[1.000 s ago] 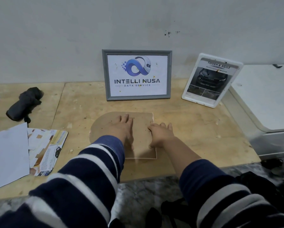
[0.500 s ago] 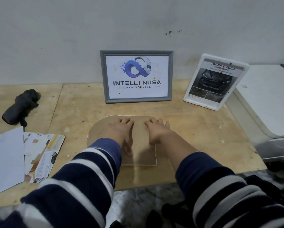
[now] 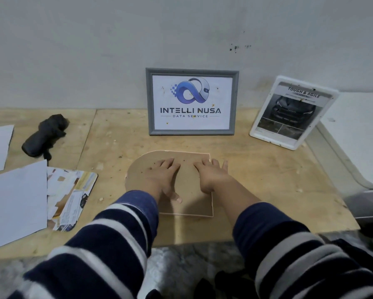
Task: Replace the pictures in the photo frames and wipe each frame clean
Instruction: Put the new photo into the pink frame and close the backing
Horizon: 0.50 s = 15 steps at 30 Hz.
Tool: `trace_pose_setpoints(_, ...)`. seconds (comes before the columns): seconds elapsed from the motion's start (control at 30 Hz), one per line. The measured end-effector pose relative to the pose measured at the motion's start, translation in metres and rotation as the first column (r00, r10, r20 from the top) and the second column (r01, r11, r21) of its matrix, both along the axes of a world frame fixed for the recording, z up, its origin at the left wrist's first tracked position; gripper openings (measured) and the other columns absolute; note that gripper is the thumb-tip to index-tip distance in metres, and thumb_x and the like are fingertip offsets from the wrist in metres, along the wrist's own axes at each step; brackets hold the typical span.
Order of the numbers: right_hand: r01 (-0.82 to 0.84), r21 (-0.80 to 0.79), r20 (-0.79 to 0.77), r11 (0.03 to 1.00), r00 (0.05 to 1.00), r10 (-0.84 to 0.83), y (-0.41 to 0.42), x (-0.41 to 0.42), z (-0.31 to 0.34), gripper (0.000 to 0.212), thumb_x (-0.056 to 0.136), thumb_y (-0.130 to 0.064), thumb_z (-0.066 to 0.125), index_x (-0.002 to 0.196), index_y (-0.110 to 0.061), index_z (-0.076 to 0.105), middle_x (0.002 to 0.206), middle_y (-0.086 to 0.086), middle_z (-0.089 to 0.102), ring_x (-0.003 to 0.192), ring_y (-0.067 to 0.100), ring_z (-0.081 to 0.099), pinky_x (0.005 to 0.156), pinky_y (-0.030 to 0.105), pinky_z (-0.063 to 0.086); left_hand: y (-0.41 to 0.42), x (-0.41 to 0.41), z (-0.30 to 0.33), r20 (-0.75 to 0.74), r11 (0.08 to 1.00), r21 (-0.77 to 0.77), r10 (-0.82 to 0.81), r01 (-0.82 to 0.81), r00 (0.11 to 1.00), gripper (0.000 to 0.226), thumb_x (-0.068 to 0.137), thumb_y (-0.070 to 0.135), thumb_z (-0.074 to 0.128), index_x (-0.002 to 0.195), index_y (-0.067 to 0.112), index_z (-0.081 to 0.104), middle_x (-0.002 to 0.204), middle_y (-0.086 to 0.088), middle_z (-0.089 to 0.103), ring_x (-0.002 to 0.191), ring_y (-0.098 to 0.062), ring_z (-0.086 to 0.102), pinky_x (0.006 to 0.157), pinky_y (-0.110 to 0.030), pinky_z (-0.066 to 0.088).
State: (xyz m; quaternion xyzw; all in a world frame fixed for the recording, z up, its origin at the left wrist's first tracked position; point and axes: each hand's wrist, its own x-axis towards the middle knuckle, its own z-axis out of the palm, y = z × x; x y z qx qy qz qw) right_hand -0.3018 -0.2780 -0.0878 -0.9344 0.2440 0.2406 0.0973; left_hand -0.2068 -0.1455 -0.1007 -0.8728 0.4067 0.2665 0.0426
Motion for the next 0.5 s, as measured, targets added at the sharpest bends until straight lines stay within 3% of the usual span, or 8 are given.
trace_pose_setpoints(0.13,-0.067,-0.087,0.096,0.994,0.992,0.076,0.025,-0.012,-0.001,0.075,0.082,0.003,0.043,0.149,-0.024,0.026,0.156,0.011,0.018,0.145,0.032,0.007,0.116,0.059,-0.002,0.037,0.007,0.002,0.043,0.996,0.007,0.09,-0.09,0.995,0.103,0.076,0.053,0.072,0.153,0.024,0.011,0.162,-0.001,0.004,0.147,-0.025,0.009,0.118,-0.05,0.017)
trace_pose_setpoints(0.27,-0.067,0.006,0.143,0.998,0.988,0.065,0.06,-0.012,-0.001,0.071,0.079,-0.002,0.044,0.145,-0.026,0.032,0.151,0.011,0.024,0.141,0.034,0.014,0.117,0.056,0.002,0.07,0.018,0.012,0.097,0.986,0.05,0.153,-0.158,0.983,0.091,0.077,0.051,0.072,0.148,0.018,0.025,0.158,-0.001,0.019,0.139,-0.025,0.027,0.109,-0.046,0.031)
trace_pose_setpoints(0.5,-0.078,0.161,0.106,0.984,0.993,0.061,0.092,0.005,0.002,0.081,0.08,-0.005,0.05,0.151,-0.03,0.021,0.16,0.002,0.008,0.146,0.03,0.006,0.117,0.057,0.005,0.074,0.021,0.013,0.122,0.991,0.08,0.095,-0.105,0.988,0.089,0.074,0.053,0.074,0.145,0.018,0.032,0.154,0.0,0.028,0.137,-0.023,0.033,0.106,-0.041,0.037)
